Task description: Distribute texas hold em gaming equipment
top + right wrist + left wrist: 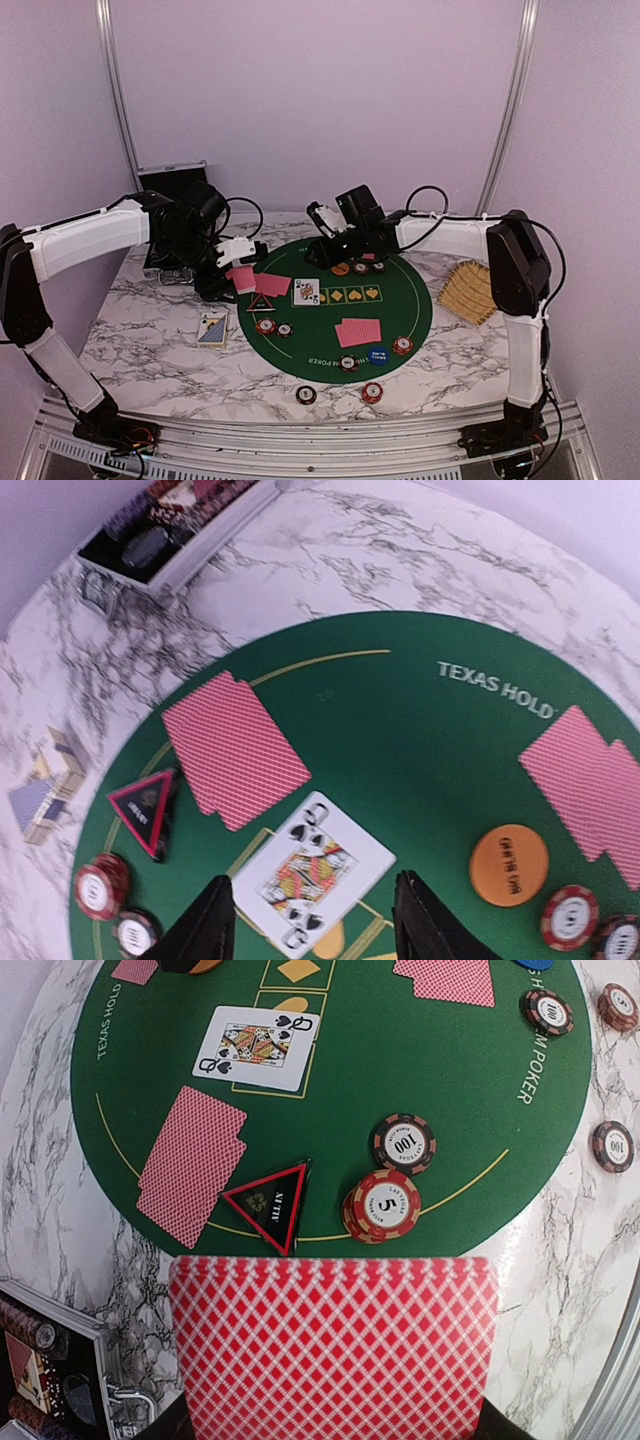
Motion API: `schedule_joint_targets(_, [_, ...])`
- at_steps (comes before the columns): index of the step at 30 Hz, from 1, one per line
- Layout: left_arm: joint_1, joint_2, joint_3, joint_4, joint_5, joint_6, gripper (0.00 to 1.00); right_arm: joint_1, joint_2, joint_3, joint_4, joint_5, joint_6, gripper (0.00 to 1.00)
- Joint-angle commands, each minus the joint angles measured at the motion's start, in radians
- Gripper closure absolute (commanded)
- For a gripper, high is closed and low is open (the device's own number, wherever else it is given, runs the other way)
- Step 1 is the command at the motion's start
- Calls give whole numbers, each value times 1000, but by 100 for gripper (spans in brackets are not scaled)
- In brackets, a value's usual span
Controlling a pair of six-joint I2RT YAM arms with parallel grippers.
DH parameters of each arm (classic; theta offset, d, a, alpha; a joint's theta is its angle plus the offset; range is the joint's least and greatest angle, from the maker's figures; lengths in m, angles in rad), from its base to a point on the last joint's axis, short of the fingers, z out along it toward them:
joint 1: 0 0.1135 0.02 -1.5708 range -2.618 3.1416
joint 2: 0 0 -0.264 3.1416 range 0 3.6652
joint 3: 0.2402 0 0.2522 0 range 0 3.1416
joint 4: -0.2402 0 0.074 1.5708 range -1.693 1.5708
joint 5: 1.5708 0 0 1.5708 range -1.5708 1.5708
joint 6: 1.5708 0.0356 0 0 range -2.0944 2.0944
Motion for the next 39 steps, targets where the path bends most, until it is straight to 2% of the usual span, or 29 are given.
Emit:
schedule_joint_targets(1, [9,1,32,-25,15,6,100,17,86,88,35,-250,243,43])
schedule_joint_targets(4, [8,0,32,-25,12,6,100,16,125,98,67,-302,326,40])
schedule_joint_targets(8, [10,-2,31,-27,13,7,100,16,181,129,79,-342,416,39])
schedule_joint_targets(15, [10,3,36,-28,21,6,100,26,242,157,110,-313,521,40])
schedule_joint_targets(22, [13,0,28,-28,22,11,100,50,278,204,123,-291,537,41])
schedule_joint_targets(29, [19,-3,22,-28,26,12,100,65,333,319,33,-237,529,42])
schedule_joint_targets(39, [28,-8,14,-28,33,17,100,68,335,311,-17,-171,548,41])
